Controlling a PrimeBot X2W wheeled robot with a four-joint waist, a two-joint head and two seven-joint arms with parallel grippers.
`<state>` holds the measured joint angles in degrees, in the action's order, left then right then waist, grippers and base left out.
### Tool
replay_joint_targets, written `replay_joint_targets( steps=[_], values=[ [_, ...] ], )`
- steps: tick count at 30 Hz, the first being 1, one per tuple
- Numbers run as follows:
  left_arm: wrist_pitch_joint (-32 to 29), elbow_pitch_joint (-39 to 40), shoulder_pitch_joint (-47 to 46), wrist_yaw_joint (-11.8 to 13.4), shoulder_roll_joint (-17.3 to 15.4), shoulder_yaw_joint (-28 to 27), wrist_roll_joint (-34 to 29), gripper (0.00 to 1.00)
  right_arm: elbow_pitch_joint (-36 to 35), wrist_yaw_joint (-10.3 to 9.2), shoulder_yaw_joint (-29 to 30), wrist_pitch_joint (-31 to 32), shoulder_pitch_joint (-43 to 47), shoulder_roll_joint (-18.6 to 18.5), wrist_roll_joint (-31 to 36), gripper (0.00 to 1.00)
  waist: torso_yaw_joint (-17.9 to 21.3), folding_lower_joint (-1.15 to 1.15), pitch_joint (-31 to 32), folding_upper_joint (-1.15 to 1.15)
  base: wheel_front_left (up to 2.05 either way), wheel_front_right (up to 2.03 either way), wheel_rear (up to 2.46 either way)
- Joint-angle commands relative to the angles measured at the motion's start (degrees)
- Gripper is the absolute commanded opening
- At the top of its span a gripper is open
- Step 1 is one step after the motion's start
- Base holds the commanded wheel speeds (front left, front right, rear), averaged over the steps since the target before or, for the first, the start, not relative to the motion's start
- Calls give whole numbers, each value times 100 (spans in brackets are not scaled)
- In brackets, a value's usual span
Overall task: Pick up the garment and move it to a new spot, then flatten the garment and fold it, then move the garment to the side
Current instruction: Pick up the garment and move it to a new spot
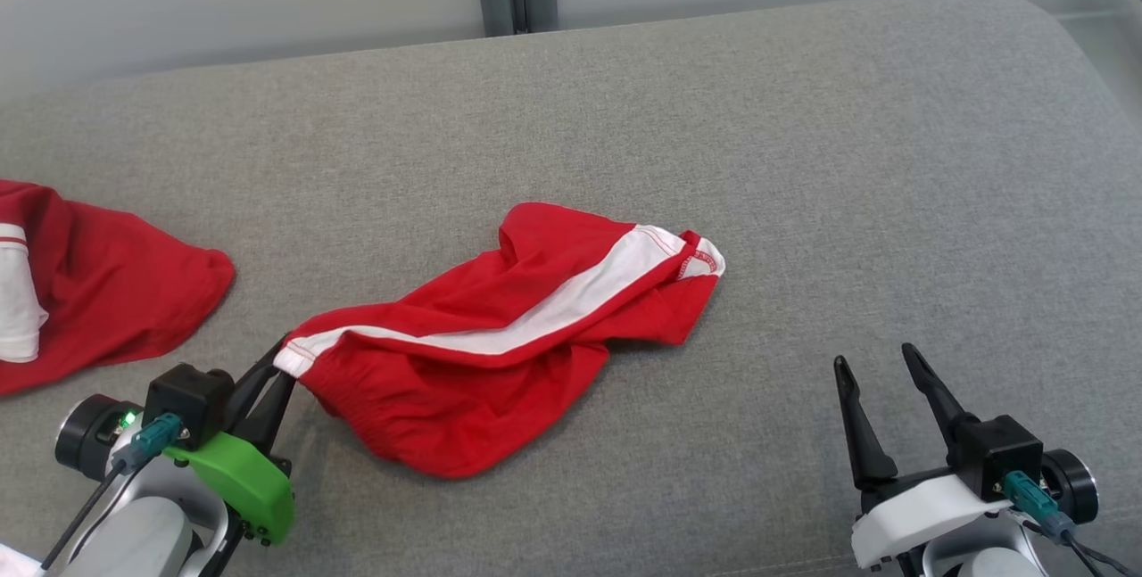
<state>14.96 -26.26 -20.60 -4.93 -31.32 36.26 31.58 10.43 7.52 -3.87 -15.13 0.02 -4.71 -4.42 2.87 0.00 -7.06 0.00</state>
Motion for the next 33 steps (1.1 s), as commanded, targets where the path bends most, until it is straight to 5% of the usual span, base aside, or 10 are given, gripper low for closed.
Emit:
replay_joint_targets(
  steps=[1, 8, 9, 13, 14, 15, 23, 33],
  values=[
    [27, -1, 93, -63, 21, -77, -84, 0, -31, -6, 29, -2, 51, -15, -31, 100, 15, 0, -41, 0, 0, 0, 0],
    [25, -173, 300, -217, 145, -177, -294, 0, -33, -6, 42, -2, -34, -30, -10, 100, 46, 0, -110, 0, 0, 0, 0],
    [25, -188, 326, -224, 155, -171, -312, 7, -36, -6, 47, -2, -41, -28, -1, 100, 45, 0, -111, 0, 0, 0, 0],
    [25, -104, 381, -250, 201, -236, -387, 45, -54, -6, 72, -2, 6, -18, 21, 100, 9, 0, -75, 0, 0, 0, 0],
    [25, -56, 411, -254, 215, -277, -408, 87, -54, -6, 78, -2, 35, -17, 20, 100, -4, 0, -56, 0, 0, 0, 0],
    [25, -15, 462, -256, 223, -311, -430, 100, -51, -6, 82, -2, 57, -14, 24, 100, -15, 0, -34, 0, 0, 0, 0],
    [24, 364, 1096, -258, 316, -716, -522, 100, -52, -6, 154, -2, 229, -54, -20, 100, -122, 0, 243, 0, 0, 0, 0],
    [25, 903, 1971, 132, 654, -1645, -337, 100, -401, -6, 256, -2, 372, -228, -9, 100, -418, 0, 630, 0, 0, 0, 0]
  ],
)
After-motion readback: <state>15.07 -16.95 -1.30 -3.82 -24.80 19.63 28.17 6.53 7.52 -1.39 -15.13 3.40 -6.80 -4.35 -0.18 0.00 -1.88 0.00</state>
